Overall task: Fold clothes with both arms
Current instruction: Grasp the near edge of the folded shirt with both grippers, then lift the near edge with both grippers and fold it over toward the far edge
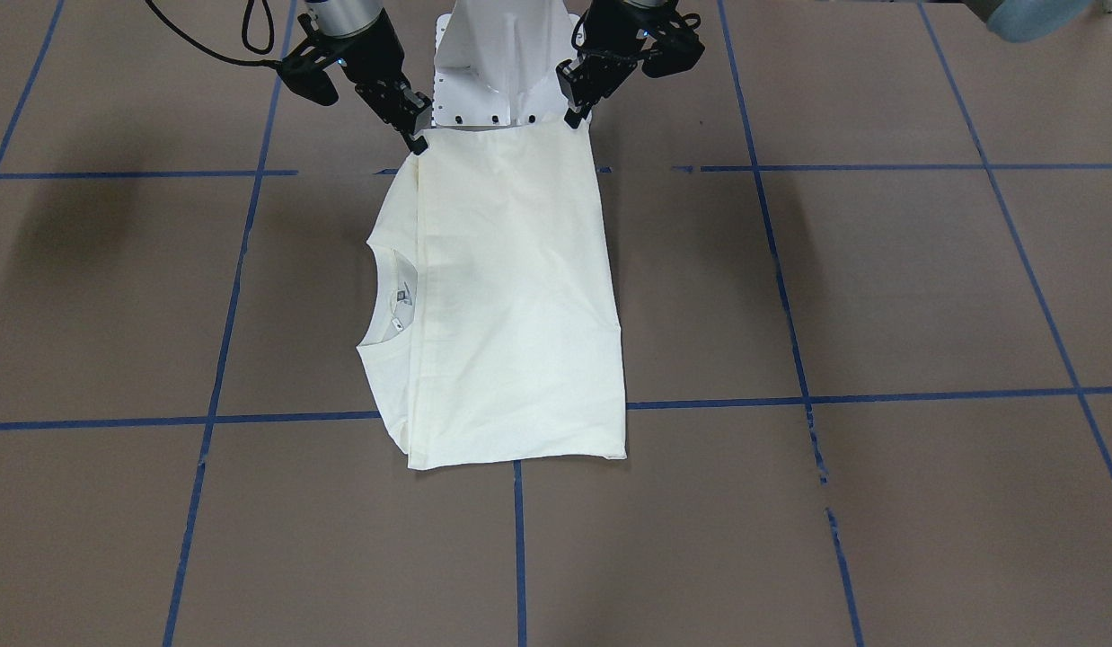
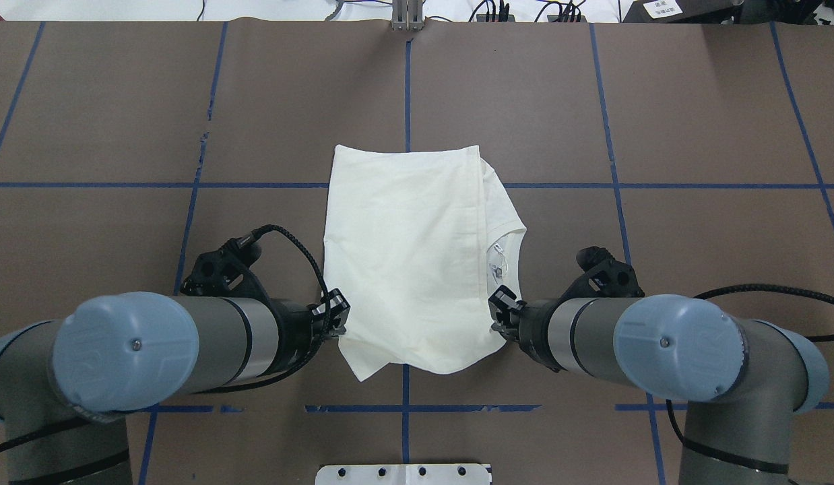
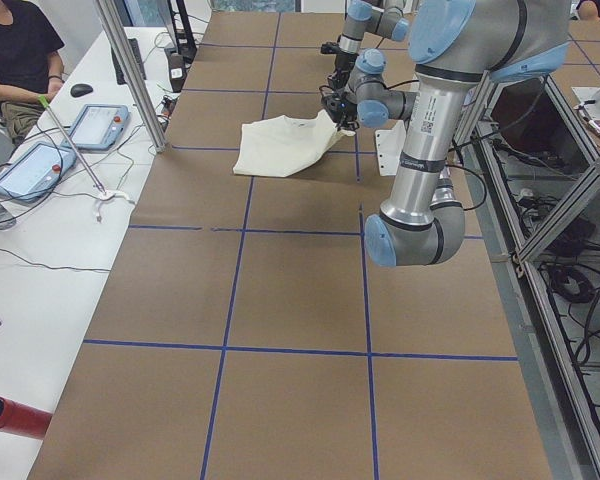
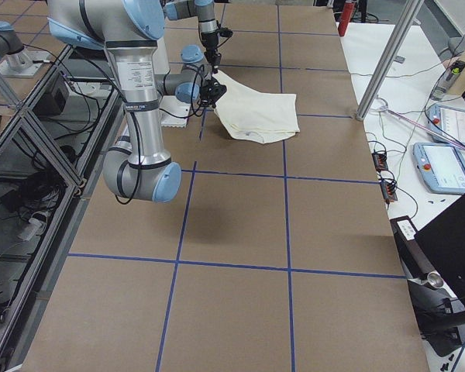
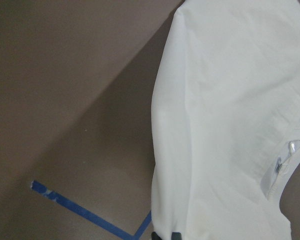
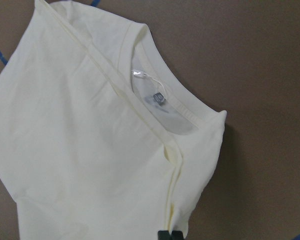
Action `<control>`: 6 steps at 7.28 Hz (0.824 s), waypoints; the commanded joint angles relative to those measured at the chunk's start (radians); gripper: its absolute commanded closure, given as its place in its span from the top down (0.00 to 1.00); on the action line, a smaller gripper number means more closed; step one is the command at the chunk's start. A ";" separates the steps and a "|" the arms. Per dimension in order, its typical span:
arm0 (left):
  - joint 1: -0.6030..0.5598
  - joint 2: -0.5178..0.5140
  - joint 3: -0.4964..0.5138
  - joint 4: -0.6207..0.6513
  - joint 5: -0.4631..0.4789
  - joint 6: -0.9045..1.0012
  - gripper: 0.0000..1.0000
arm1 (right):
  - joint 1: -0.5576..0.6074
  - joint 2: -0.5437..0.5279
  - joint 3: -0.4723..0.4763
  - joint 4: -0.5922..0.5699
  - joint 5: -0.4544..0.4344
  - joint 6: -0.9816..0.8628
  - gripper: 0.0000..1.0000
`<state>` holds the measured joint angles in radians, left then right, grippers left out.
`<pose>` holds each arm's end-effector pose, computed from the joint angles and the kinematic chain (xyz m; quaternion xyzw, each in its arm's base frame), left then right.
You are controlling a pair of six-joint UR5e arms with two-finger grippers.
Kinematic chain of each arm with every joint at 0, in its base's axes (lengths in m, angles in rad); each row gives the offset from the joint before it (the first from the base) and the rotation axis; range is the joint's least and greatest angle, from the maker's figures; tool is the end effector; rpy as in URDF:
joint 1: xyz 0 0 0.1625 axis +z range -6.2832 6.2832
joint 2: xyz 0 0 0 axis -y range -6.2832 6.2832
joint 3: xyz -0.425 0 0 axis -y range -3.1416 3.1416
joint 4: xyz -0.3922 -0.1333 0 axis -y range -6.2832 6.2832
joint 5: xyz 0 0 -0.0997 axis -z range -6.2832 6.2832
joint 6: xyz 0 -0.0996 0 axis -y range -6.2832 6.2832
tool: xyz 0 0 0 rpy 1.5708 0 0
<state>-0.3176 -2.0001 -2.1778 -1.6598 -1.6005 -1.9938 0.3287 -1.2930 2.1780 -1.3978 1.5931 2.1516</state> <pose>0.4433 -0.2829 0.1644 -0.0406 0.5320 -0.2987 0.7913 -0.4315 -0.2857 0.2297 -0.0730 -0.4994 0.3741 0.7780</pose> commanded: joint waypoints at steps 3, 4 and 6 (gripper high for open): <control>-0.124 -0.096 0.185 -0.009 0.002 0.185 0.00 | 0.196 0.142 -0.187 -0.001 0.097 -0.065 0.00; -0.161 -0.112 0.219 -0.055 0.002 0.202 0.00 | 0.222 0.177 -0.243 0.000 0.103 -0.076 0.00; -0.214 -0.141 0.335 -0.164 0.002 0.252 0.00 | 0.280 0.272 -0.409 0.000 0.160 -0.123 0.00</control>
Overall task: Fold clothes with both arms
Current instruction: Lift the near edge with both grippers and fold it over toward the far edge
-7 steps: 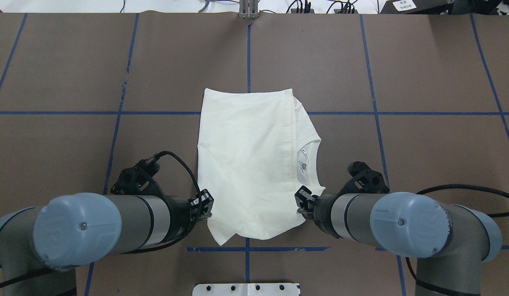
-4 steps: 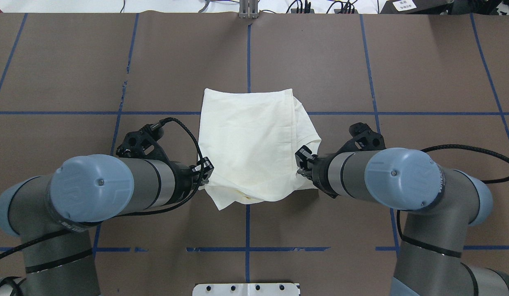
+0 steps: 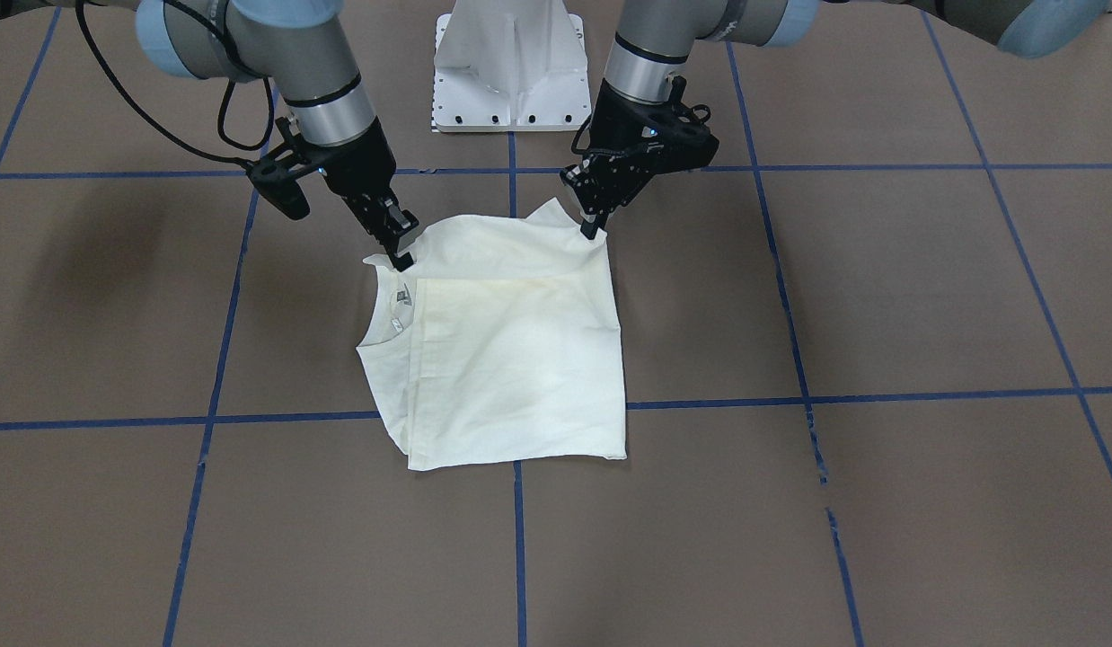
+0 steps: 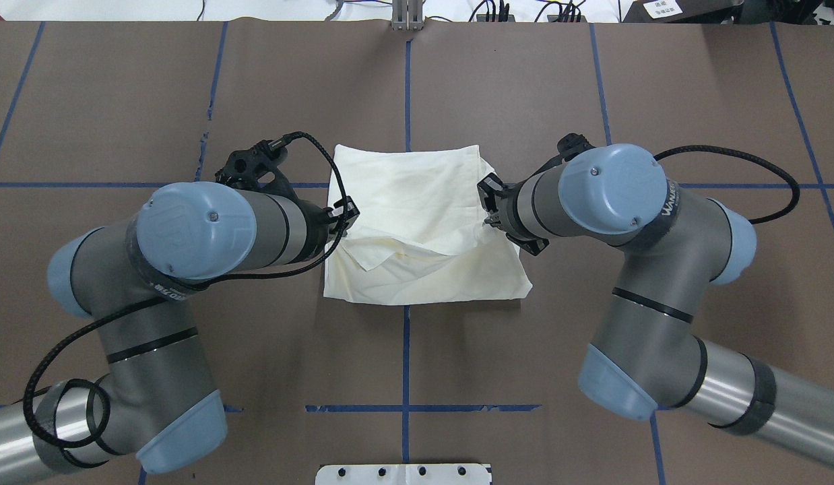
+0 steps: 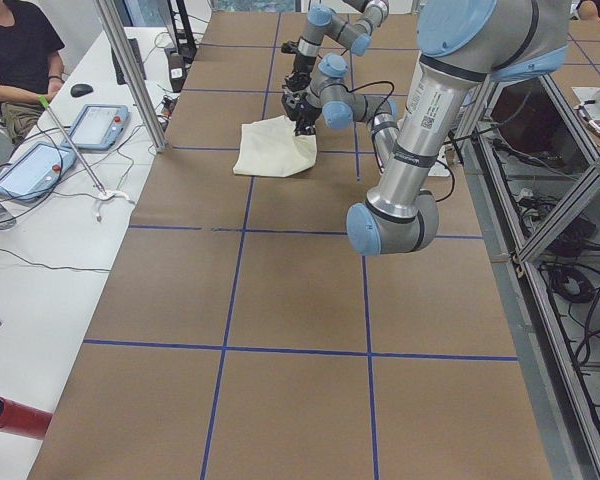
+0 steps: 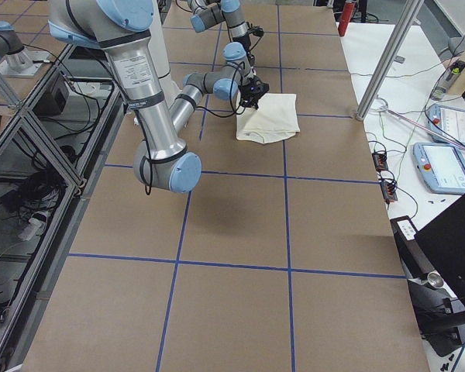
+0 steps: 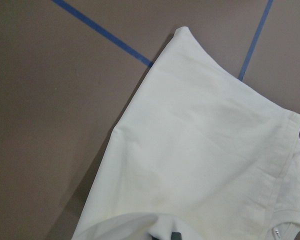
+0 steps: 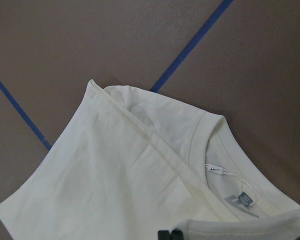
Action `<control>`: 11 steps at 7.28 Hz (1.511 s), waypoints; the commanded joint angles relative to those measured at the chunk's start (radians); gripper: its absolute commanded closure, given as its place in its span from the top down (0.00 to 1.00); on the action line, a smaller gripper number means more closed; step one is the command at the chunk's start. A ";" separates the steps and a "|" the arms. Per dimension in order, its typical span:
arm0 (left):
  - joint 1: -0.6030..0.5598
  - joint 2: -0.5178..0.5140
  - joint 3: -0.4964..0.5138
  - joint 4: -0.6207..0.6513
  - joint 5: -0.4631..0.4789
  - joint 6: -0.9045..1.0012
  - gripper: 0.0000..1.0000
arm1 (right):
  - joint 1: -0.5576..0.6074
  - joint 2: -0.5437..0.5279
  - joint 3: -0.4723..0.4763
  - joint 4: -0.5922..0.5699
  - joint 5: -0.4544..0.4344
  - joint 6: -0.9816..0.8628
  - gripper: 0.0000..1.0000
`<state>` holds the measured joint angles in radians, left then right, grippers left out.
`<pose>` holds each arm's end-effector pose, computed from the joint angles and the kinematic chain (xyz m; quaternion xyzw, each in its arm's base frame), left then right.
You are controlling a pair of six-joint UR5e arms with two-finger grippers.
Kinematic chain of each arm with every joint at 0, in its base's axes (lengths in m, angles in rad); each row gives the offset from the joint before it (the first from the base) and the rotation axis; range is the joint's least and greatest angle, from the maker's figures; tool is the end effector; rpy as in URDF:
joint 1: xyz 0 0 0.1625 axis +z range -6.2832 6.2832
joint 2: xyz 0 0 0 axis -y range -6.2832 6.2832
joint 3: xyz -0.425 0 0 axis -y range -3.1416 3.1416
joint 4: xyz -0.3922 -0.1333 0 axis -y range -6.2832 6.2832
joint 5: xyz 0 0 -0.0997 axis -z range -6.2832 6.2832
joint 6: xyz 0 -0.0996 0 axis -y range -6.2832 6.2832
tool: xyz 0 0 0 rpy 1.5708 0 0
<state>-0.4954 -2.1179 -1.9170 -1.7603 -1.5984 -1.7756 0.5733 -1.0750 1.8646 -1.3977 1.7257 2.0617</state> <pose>0.4672 -0.4009 0.1785 0.0629 0.5116 -0.2872 0.8074 -0.4536 -0.4332 0.2322 -0.0495 -0.4640 0.4175 0.7797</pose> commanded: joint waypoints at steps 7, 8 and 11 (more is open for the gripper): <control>-0.133 -0.172 0.496 -0.350 0.006 0.252 0.12 | 0.134 0.236 -0.571 0.190 0.129 -0.170 0.00; -0.141 -0.184 0.513 -0.352 0.006 0.281 0.21 | 0.134 0.247 -0.584 0.189 0.129 -0.170 0.00; -0.205 -0.183 0.507 -0.425 -0.003 0.327 0.46 | 0.143 0.257 -0.601 0.190 0.130 -0.187 0.00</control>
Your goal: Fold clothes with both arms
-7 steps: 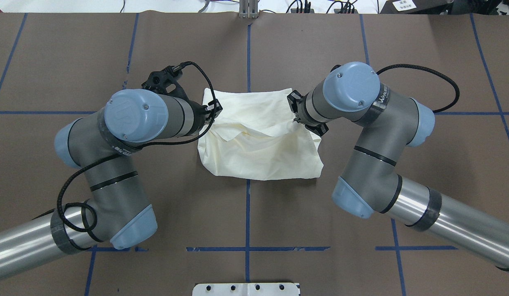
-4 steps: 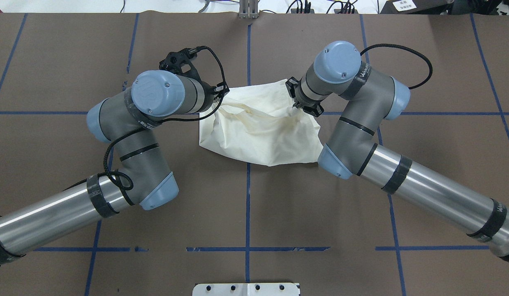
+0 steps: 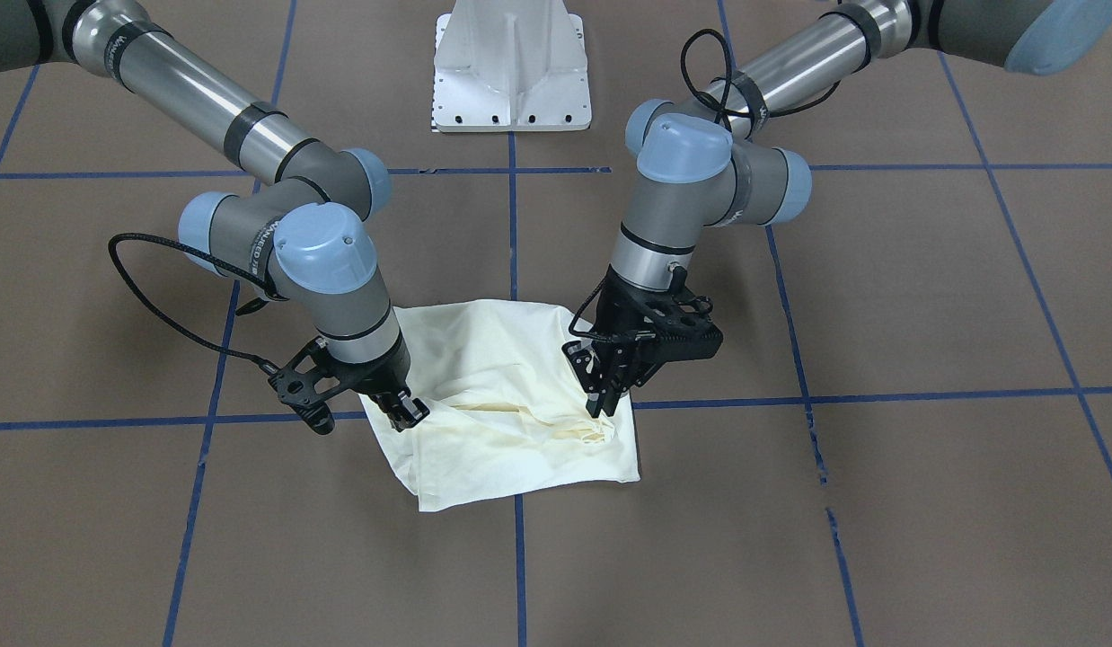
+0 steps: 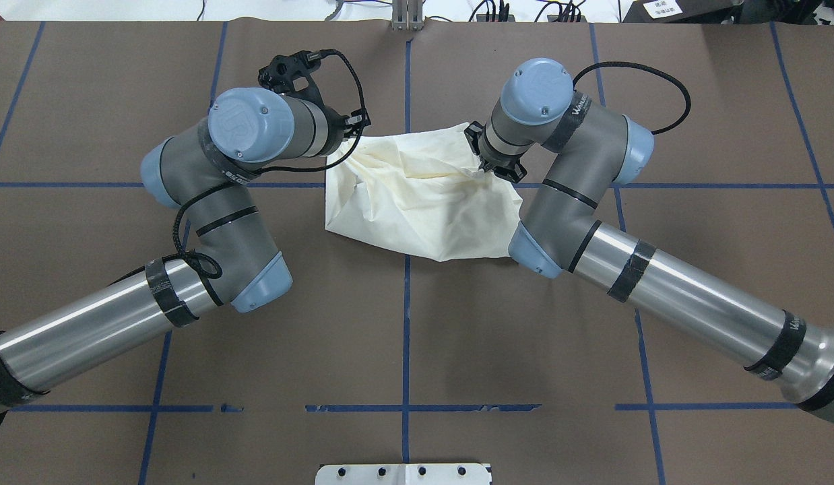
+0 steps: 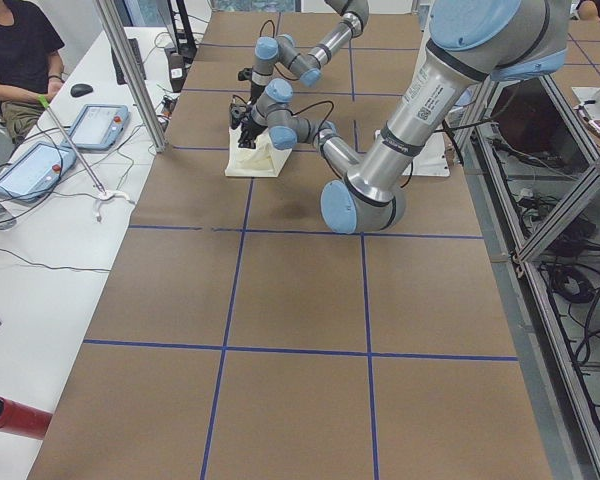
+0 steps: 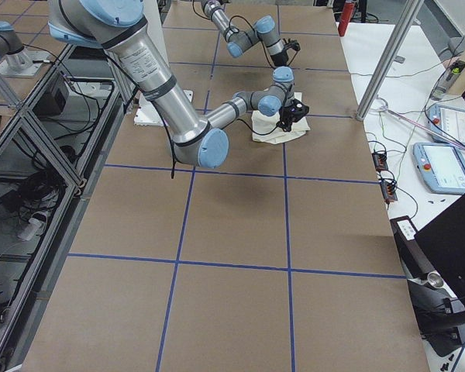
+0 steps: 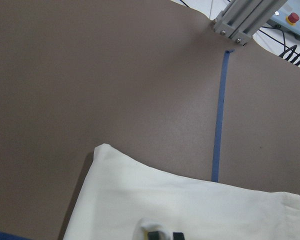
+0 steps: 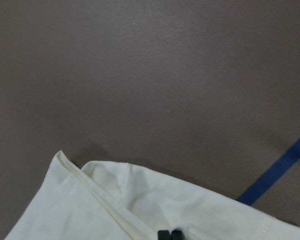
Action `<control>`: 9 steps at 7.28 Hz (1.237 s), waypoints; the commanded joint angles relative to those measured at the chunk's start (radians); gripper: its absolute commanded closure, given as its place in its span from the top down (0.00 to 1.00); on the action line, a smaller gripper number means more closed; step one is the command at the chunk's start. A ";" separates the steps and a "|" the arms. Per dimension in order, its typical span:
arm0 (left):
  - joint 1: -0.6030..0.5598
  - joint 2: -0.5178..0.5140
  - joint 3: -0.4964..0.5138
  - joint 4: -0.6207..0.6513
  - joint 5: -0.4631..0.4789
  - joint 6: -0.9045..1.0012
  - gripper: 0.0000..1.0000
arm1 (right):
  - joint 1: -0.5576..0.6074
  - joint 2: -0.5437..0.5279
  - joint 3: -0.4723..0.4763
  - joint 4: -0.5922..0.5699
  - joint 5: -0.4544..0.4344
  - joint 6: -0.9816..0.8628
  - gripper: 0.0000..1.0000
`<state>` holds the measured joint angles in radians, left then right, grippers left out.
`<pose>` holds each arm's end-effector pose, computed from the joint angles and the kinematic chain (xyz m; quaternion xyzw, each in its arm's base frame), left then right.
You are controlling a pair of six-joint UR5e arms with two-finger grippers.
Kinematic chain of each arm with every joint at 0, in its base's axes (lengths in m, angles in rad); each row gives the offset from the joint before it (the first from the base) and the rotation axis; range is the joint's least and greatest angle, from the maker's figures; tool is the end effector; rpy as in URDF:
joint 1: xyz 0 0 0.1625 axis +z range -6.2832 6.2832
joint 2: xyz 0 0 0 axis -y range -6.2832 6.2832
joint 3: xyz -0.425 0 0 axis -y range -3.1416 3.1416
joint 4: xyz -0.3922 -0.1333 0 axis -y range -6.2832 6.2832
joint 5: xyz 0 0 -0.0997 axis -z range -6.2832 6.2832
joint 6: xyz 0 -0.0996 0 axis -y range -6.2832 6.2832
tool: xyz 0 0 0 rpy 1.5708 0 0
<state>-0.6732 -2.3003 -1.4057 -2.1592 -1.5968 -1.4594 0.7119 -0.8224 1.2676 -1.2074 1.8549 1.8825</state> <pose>0.5018 -0.5674 0.2188 0.1983 0.5077 -0.2256 0.8075 -0.5226 -0.5901 0.2989 -0.0502 -0.4075 0.3972 0.8208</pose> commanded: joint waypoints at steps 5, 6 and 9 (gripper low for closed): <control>-0.069 0.130 -0.066 -0.131 -0.158 0.010 0.00 | 0.011 0.002 -0.004 -0.001 0.003 -0.005 0.00; -0.027 0.130 -0.032 -0.134 -0.157 0.013 0.00 | 0.012 0.002 -0.004 -0.001 0.004 -0.005 0.00; 0.037 0.114 0.062 -0.278 -0.164 0.077 0.00 | 0.012 0.002 -0.004 -0.001 0.003 -0.006 0.00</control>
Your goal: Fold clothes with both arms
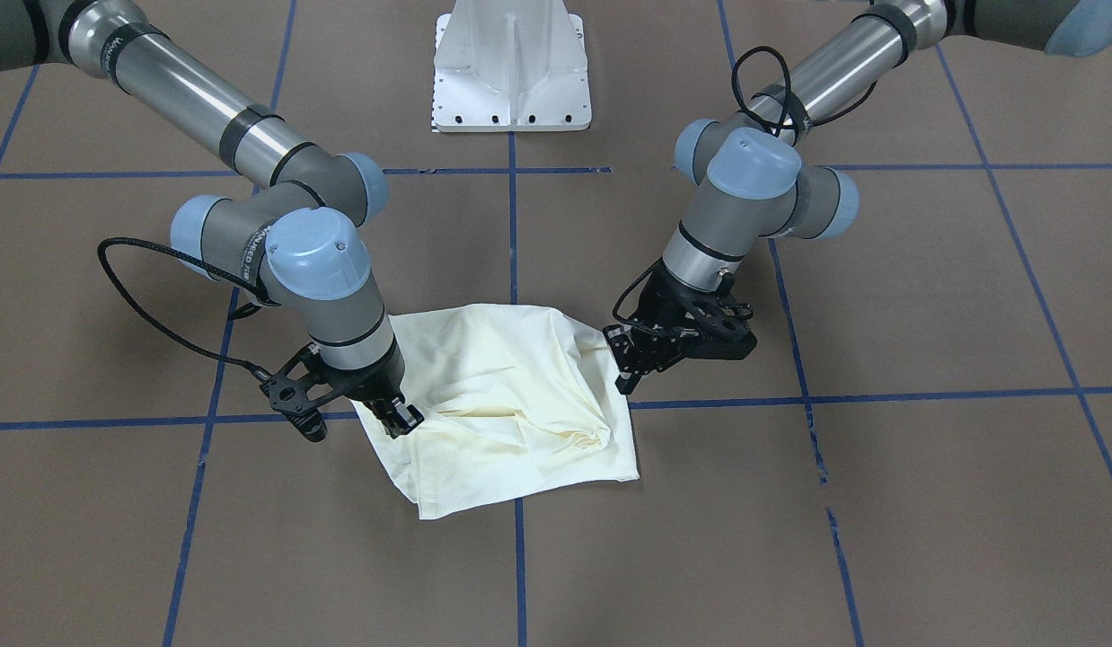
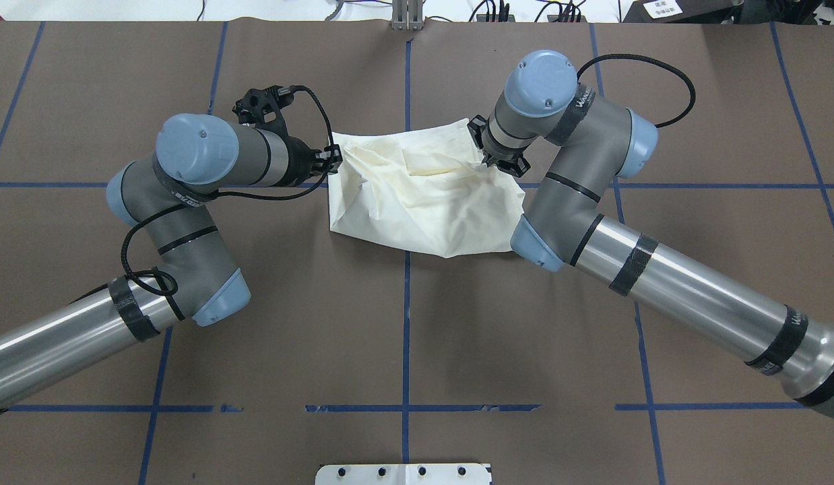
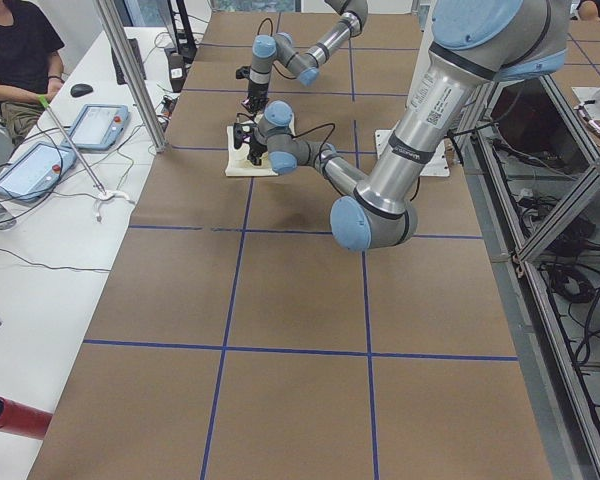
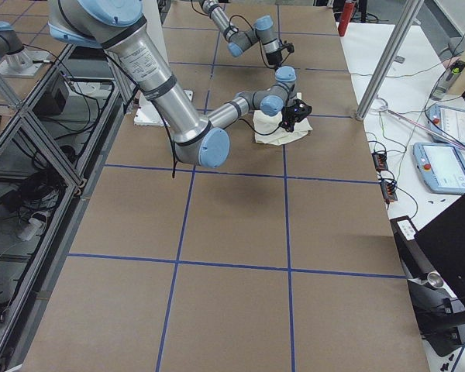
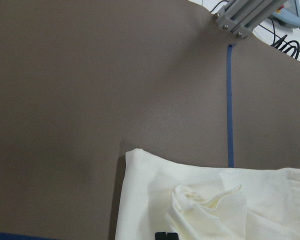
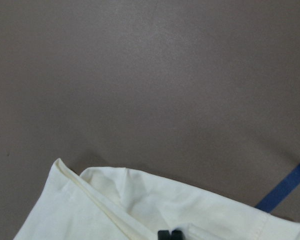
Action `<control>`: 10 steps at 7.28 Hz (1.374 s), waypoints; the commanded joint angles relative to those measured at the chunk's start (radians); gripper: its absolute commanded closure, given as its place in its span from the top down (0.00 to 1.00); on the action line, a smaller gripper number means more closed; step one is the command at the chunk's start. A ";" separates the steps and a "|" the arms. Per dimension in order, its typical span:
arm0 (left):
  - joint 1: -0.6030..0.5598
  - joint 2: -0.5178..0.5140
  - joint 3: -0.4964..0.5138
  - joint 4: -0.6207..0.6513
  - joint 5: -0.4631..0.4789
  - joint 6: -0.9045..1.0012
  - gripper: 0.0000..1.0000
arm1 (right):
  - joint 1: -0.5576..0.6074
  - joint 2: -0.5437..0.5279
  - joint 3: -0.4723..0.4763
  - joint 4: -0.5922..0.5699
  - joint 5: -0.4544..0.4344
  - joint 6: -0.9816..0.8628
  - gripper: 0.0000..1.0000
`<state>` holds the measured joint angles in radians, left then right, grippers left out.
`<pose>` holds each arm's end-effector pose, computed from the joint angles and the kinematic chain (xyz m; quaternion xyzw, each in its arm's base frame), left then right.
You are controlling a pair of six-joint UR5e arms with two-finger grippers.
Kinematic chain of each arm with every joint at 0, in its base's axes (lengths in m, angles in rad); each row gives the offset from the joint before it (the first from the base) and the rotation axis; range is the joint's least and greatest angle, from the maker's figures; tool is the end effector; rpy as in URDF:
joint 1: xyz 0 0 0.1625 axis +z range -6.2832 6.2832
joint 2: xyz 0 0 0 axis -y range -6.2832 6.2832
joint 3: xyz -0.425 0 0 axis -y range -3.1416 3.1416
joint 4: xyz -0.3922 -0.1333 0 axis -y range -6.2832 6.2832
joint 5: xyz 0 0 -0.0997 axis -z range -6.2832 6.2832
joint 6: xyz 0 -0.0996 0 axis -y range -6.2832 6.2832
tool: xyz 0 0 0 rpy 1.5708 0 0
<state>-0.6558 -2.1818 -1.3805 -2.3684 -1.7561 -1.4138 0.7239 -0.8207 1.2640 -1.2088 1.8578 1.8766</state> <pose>0.5070 -0.5351 0.2907 0.1555 0.5533 -0.1503 0.8044 -0.5163 -0.5967 0.2995 -0.0482 -0.4067 0.3996 0.8201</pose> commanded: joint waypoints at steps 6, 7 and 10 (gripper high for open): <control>0.051 0.011 0.060 -0.172 -0.326 0.200 0.00 | 0.000 -0.002 0.000 0.000 0.000 0.004 0.00; 0.051 0.023 0.061 -0.207 -0.388 0.203 0.00 | 0.000 -0.003 0.000 0.000 0.000 0.004 0.00; 0.053 0.080 0.061 -0.326 -0.517 0.200 0.00 | 0.000 -0.006 -0.002 0.000 -0.002 0.004 0.00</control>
<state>-0.6052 -2.1374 -1.3189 -2.6272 -2.2227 -1.2114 0.7241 -0.8253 1.2636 -1.2088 1.8563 1.8813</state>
